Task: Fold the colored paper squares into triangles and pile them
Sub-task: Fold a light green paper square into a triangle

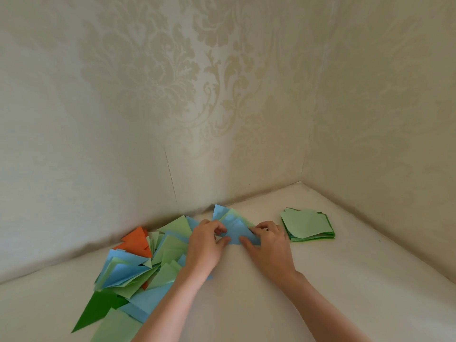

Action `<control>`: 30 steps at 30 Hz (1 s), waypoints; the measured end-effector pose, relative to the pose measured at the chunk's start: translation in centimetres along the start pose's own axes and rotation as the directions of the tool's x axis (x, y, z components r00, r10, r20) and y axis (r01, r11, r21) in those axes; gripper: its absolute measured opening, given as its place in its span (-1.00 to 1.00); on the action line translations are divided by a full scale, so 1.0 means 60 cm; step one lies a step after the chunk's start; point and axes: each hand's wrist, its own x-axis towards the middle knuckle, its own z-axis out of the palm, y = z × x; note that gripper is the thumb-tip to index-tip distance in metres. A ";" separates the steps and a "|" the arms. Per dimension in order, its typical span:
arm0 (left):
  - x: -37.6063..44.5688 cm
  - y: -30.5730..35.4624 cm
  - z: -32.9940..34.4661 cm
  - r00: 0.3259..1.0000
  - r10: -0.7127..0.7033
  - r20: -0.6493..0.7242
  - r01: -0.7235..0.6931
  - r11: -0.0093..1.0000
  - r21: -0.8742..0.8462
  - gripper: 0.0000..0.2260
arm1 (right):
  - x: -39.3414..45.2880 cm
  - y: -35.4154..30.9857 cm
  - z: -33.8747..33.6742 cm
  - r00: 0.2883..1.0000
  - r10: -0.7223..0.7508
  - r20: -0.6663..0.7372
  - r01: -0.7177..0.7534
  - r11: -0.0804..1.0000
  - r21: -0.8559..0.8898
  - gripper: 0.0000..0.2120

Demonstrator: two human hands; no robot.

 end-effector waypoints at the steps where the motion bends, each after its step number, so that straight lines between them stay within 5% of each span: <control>1: -0.001 -0.001 0.000 1.000 0.003 -0.005 -0.003 1.000 -0.001 -0.89 | -0.002 0.000 -0.001 1.000 -0.004 0.009 0.004 1.000 -0.005 -0.65; 7: -0.008 0.004 -0.001 0.998 0.005 -0.064 -0.007 1.000 -0.027 -0.86 | -0.007 0.015 -0.020 1.000 -0.008 -0.026 0.011 0.992 0.124 -0.47; 16: -0.015 0.042 0.022 0.991 0.015 -0.135 -0.018 1.000 -0.022 -0.77 | -0.043 0.066 -0.103 0.978 -0.081 -0.194 0.118 0.975 0.187 -0.93; 24: -0.026 0.046 0.045 0.995 -0.063 -0.077 0.065 0.998 0.026 -0.86 | -0.058 0.134 -0.124 0.966 -0.043 -0.254 0.051 0.998 0.022 -0.78; 30: -0.047 0.039 0.042 0.993 -0.094 -0.072 0.100 0.992 0.073 -0.84 | -0.036 0.140 -0.108 0.983 -0.064 -0.171 0.040 0.989 -0.141 -0.58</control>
